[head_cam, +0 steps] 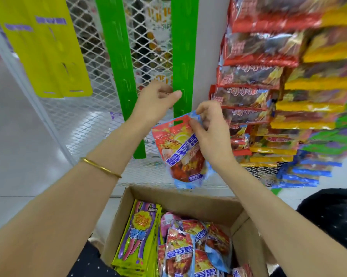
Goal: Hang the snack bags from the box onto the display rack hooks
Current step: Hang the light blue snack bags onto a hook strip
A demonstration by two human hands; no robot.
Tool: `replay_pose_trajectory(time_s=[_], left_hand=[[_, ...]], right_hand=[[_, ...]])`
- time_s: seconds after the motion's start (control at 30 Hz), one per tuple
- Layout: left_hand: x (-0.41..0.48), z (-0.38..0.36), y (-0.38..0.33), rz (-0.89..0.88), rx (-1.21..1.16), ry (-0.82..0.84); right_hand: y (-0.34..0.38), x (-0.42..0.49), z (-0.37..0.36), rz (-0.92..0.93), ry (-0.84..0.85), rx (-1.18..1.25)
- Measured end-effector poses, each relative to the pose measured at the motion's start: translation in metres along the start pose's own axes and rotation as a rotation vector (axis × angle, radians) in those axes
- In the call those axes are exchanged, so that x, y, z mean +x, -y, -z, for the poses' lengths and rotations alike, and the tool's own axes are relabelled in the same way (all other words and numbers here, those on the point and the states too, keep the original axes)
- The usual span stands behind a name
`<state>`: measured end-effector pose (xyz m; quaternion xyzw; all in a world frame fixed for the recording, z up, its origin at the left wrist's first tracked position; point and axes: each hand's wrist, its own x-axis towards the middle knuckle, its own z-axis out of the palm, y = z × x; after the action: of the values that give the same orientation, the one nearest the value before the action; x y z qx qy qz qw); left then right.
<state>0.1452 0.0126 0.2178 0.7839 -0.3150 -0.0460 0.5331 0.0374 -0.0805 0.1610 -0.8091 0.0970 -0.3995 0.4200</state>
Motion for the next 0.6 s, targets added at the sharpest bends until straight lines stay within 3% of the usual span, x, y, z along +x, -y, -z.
replay_pose_trajectory(time_s=[0.27,0.6], left_hand=[[0.006,-0.004,0.004,0.041,0.107,0.105],[0.004,-0.005,0.004,0.058,0.127,0.073]], right_hand=[[-0.003,0.017,-0.012,0.025,-0.079,-0.231],[-0.006,0.008,-0.02,0.056,-0.063,-0.31]])
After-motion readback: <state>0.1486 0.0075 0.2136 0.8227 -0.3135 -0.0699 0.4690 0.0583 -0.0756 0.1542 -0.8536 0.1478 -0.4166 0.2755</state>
